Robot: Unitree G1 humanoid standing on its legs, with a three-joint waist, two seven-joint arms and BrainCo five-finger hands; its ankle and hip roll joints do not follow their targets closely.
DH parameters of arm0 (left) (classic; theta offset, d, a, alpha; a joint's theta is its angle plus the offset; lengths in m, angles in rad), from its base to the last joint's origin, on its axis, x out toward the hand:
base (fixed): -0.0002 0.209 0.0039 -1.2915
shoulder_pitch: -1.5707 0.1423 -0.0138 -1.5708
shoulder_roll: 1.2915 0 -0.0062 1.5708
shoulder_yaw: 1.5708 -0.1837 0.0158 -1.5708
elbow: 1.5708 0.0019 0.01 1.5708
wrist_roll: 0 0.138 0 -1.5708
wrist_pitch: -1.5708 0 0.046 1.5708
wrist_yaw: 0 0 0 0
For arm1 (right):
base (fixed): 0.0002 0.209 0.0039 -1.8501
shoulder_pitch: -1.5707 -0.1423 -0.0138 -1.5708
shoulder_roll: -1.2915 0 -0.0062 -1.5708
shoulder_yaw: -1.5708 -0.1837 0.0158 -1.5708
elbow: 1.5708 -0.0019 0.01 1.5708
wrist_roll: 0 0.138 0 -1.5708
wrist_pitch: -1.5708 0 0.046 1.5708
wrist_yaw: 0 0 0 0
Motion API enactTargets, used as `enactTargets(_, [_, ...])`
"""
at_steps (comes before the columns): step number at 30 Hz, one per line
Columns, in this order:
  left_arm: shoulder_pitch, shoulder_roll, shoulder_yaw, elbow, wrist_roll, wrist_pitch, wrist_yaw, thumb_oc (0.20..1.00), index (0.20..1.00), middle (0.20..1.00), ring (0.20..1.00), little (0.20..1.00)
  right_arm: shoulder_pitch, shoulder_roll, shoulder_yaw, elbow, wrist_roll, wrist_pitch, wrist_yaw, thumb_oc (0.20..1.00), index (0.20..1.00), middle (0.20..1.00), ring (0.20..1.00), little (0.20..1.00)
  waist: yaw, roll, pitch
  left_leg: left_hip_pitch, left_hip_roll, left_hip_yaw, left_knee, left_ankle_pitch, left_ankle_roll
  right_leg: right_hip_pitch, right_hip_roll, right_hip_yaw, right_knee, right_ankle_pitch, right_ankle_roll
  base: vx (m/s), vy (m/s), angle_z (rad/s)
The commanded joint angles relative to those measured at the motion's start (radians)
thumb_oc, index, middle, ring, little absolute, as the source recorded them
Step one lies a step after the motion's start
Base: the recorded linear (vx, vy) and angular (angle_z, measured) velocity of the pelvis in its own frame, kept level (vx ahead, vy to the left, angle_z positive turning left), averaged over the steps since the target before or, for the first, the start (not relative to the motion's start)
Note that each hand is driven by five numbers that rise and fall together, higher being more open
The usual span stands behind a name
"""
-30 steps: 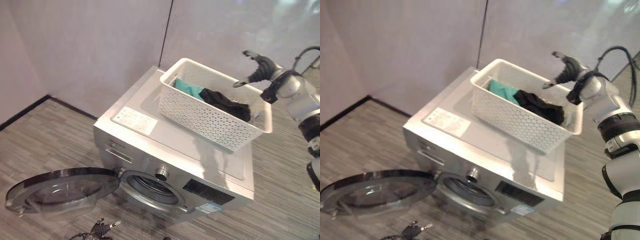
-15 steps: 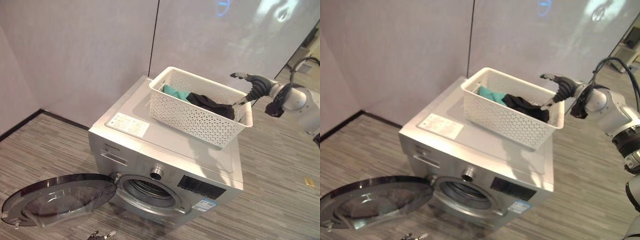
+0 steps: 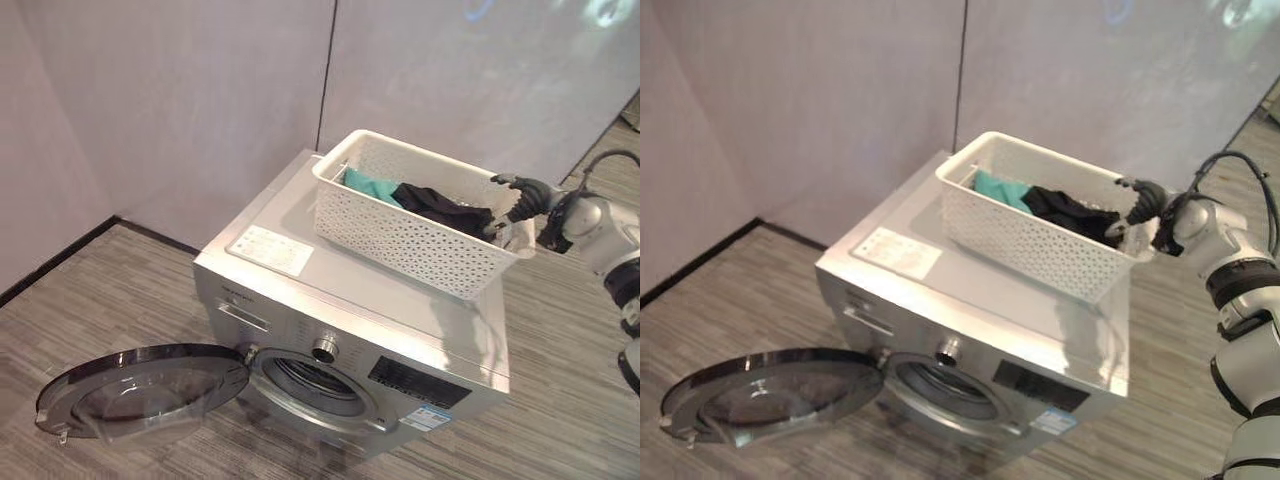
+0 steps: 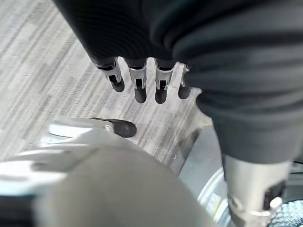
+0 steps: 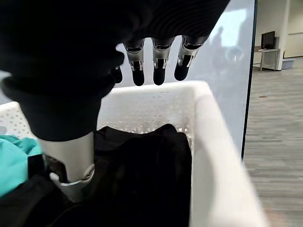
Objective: Grab the laundry basket,head to the washer,open it,put in the laundry and shut it.
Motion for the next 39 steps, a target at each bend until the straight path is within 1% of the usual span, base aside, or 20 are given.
enactTargets(1, [-0.077, 0.032, -0.049, 0.067, 0.026, 0.0, -0.022, 1.0, 1.0, 1.0, 1.0, 1.0, -0.133, 0.0, -0.001, 0.085, -0.015, 0.007, -0.019, 1.0, 1.0, 1.0, 1.0, 1.0, 0.029, -0.06, 0.038, 0.03, 0.037, 0.003, 0.034, -0.039, 0.006, -0.02, -0.097, -0.018, 0.101, -0.042, 0.062, 0.06, -0.018, 0.03])
enactTargets(5, [-0.076, 0.034, -0.047, 0.073, 0.024, 0.005, -0.025, 1.0, 1.0, 1.0, 1.0, 1.0, -0.136, 0.016, -0.003, 0.116, -0.026, 0.009, -0.021, 1.0, 1.0, 1.0, 1.0, 1.0, 0.036, -0.061, 0.04, 0.028, 0.038, -0.003, 0.04, -0.04, 0.006, -0.016, -0.093, -0.024, 0.105, -0.047, 0.059, 0.04, -0.015, 0.08])
enactTargets(10, [-0.064, 0.04, -0.045, 0.084, 0.027, 0.016, -0.035, 1.0, 1.0, 1.0, 1.0, 1.0, -0.158, 0.057, 0.017, 0.196, -0.069, 0.023, -0.007, 1.0, 1.0, 1.0, 1.0, 1.0, 0.059, -0.064, 0.045, 0.025, 0.053, -0.014, 0.031, -0.029, 0.0, -0.011, -0.076, -0.038, 0.097, -0.06, 0.051, 0.06, -0.031, 0.11])
enactTargets(12, [-0.064, 0.041, -0.045, 0.083, 0.028, 0.017, -0.035, 1.0, 1.0, 1.0, 1.0, 1.0, -0.16, 0.06, 0.017, 0.2, -0.069, 0.023, -0.005, 1.0, 1.0, 1.0, 1.0, 1.0, 0.061, -0.064, 0.046, 0.024, 0.055, -0.015, 0.028, -0.026, -0.001, -0.01, -0.073, -0.041, 0.096, -0.061, 0.05, 0.02, -0.01, 0.02])
enactTargets(17, [-0.069, 0.049, -0.059, 0.074, 0.025, 0.015, -0.036, 1.0, 1.0, 1.0, 1.0, 1.0, -0.196, 0.09, 0.042, 0.237, -0.082, 0.023, -0.001, 1.0, 1.0, 1.0, 1.0, 1.0, 0.083, -0.068, 0.059, 0.003, 0.071, -0.023, 0.021, -0.009, -0.01, -0.019, -0.056, -0.052, 0.081, -0.065, 0.044, 0.04, -0.039, 0.05])
enactTargets(19, [-0.069, 0.049, -0.059, 0.074, 0.025, 0.015, -0.036, 1.0, 1.0, 1.0, 1.0, 1.0, -0.197, 0.091, 0.042, 0.238, -0.082, 0.023, -0.001, 1.0, 1.0, 1.0, 1.0, 1.0, 0.083, -0.068, 0.059, 0.003, 0.071, -0.024, 0.021, -0.008, -0.01, -0.019, -0.056, -0.052, 0.081, -0.065, 0.044, 0.0, -0.02, 0.07])
enactTargets(20, [-0.078, 0.051, -0.067, 0.065, 0.018, 0.012, -0.034, 1.0, 1.0, 1.0, 1.0, 1.0, -0.206, 0.101, 0.046, 0.247, -0.08, 0.023, -0.004, 1.0, 1.0, 1.0, 1.0, 1.0, 0.093, -0.07, 0.069, -0.008, 0.076, -0.028, 0.022, -0.002, -0.013, -0.026, -0.052, -0.055, 0.077, -0.065, 0.043, 0.0, -0.04, 0.09])
enactTargets(23, [-0.094, 0.055, -0.083, 0.051, 0.009, 0.008, -0.03, 1.0, 1.0, 1.0, 1.0, 1.0, -0.211, 0.112, 0.055, 0.264, -0.085, 0.025, -0.008, 1.0, 1.0, 1.0, 1.0, 1.0, 0.104, -0.073, 0.086, -0.035, 0.085, -0.042, 0.022, 0.013, -0.017, -0.044, -0.042, -0.061, 0.08, -0.071, 0.038, -0.01, -0.052, 0.05])
enactTargets(25, [-0.112, 0.059, -0.111, 0.032, 0.013, 0.008, -0.029, 1.0, 1.0, 1.0, 1.0, 1.0, -0.199, 0.112, 0.065, 0.284, -0.096, 0.031, 0.003, 1.0, 1.0, 1.0, 1.0, 1.0, 0.118, -0.073, 0.11, -0.062, 0.093, -0.062, 0.02, 0.032, -0.019, -0.059, -0.033, -0.073, 0.091, -0.081, 0.029, -0.02, -0.058, 0.13])
enactTargets(30, [-0.112, 0.059, -0.111, 0.032, 0.013, 0.008, -0.029, 1.0, 1.0, 1.0, 1.0, 1.0, -0.199, 0.111, 0.065, 0.284, -0.096, 0.031, 0.003, 1.0, 1.0, 1.0, 1.0, 1.0, 0.117, -0.072, 0.109, -0.063, 0.093, -0.064, 0.02, 0.032, -0.019, -0.059, -0.033, -0.074, 0.091, -0.081, 0.029, -0.01, -0.016, 0.2])
enactTargets(31, [-0.103, 0.063, -0.134, -0.012, -0.004, 0.001, -0.042, 1.0, 1.0, 1.0, 1.0, 1.0, -0.167, 0.062, 0.123, 0.283, -0.114, 0.042, 0.08, 1.0, 1.0, 1.0, 1.0, 1.0, 0.132, -0.066, 0.143, -0.103, 0.103, -0.084, 0.017, 0.066, -0.029, -0.078, -0.022, -0.105, 0.092, -0.084, 0.024, -0.06, -0.071, 0.01])
enactTargets(32, [-0.097, 0.058, -0.139, -0.011, -0.007, 0.001, -0.049, 1.0, 1.0, 1.0, 1.0, 1.0, -0.149, 0.055, 0.125, 0.287, -0.111, 0.043, 0.095, 1.0, 1.0, 1.0, 1.0, 1.0, 0.137, -0.059, 0.153, -0.112, 0.106, -0.09, 0.017, 0.076, -0.03, -0.086, -0.018, -0.108, 0.091, -0.084, 0.023, -0.06, -0.076, 0.16])
enactTargets(34, [-0.094, 0.056, -0.139, -0.008, -0.005, 0.001, -0.051, 1.0, 1.0, 1.0, 1.0, 1.0, -0.139, 0.052, 0.122, 0.283, -0.108, 0.043, 0.101, 1.0, 1.0, 1.0, 1.0, 1.0, 0.139, -0.056, 0.156, -0.115, 0.108, -0.091, 0.016, 0.079, -0.03, -0.092, -0.016, -0.108, 0.093, -0.085, 0.022, -0.02, -0.009, 0.22])
enactTargets(36, [-0.087, 0.053, -0.136, -0.001, 0.002, 0.003, -0.057, 1.0, 1.0, 1.0, 1.0, 1.0, -0.108, 0.046, 0.131, 0.245, -0.108, 0.043, 0.13, 1.0, 1.0, 1.0, 1.0, 1.0, 0.139, -0.045, 0.166, -0.124, 0.113, -0.091, 0.013, 0.092, -0.034, -0.102, -0.013, -0.11, 0.094, -0.086, 0.021, -0.03, 0.008, 0.1])
enactTargets(39, [-0.088, 0.051, -0.133, 0.003, 0.005, 0.002, -0.059, 1.0, 1.0, 1.0, 1.0, 1.0, -0.094, 0.038, 0.151, 0.199, -0.102, 0.042, 0.158, 1.0, 1.0, 1.0, 1.0, 1.0, 0.137, -0.04, 0.169, -0.126, 0.113, -0.09, 0.011, 0.097, -0.036, -0.105, -0.013, -0.112, 0.091, -0.085, 0.022, -0.01, 0.004, 0.03])
